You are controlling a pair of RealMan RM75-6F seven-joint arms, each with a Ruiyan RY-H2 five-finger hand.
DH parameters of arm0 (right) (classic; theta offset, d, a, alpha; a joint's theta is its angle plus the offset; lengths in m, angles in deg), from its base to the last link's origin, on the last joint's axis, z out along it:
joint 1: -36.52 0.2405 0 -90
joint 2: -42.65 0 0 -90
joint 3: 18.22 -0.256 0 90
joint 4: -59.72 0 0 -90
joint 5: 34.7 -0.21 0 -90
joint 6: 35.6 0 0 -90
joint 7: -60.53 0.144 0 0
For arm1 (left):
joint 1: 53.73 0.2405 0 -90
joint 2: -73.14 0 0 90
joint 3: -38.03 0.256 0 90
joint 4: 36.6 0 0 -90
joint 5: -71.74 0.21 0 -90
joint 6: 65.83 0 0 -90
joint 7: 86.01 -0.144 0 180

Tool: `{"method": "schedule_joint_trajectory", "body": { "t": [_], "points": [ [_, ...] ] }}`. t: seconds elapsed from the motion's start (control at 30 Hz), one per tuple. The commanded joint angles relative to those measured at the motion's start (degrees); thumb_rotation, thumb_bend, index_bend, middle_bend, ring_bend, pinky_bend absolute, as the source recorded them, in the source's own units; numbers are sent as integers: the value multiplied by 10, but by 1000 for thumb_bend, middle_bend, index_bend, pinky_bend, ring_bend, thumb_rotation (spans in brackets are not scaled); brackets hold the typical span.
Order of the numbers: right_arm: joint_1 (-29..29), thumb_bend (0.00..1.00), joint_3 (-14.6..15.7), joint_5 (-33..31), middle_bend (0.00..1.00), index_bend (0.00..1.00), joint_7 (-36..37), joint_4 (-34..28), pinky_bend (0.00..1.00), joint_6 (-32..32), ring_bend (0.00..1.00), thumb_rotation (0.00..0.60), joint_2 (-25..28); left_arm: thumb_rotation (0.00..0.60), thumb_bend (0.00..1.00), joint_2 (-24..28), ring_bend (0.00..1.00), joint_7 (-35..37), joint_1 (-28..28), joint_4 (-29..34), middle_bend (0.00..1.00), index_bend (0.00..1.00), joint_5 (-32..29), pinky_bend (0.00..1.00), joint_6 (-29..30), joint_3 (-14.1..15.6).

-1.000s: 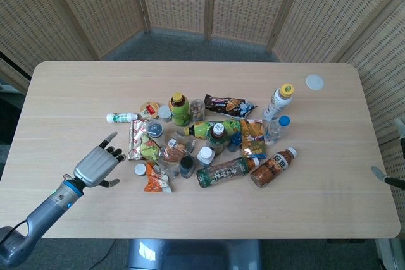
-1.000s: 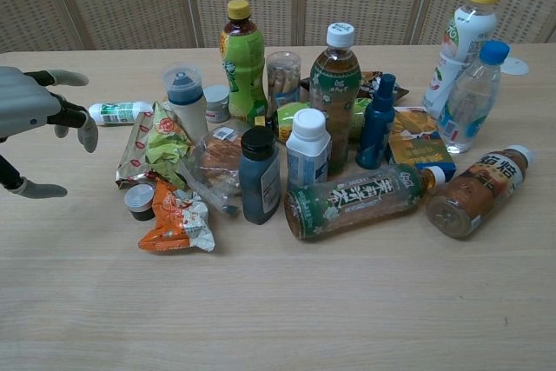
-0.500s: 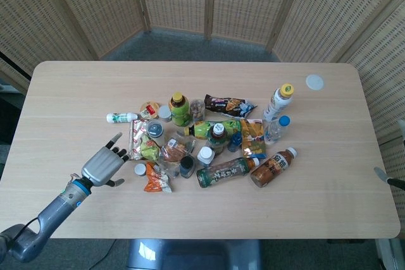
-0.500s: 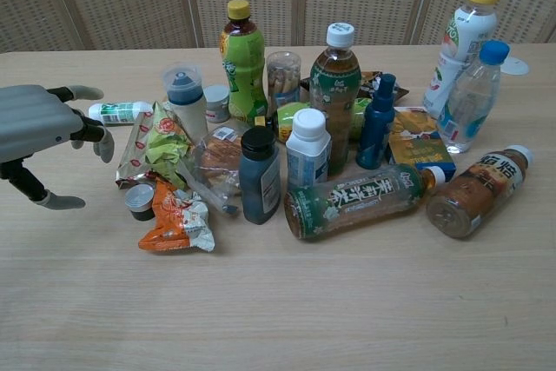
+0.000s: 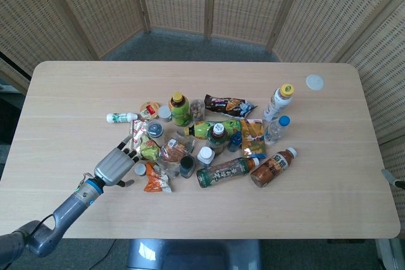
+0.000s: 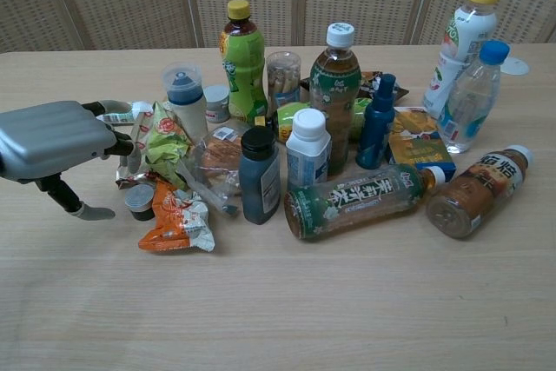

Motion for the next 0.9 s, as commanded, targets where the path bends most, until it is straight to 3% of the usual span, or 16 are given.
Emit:
{"method": "schedule_joint_trajectory", "body": {
  "t": [0.03,0.9],
  "points": [
    [-3,28,0,-2,0,0,2,2,0,-2,0,511,1,364,248,-6,415,-3,-3,-6,375,339,-3,56,-3,1],
    [-12,27,-2,-9,0,0,15,10,0,-2,0,511,3,362,247,-56,417,-3,-6,-63,376,341,10,63,11,18]
  ]
}}
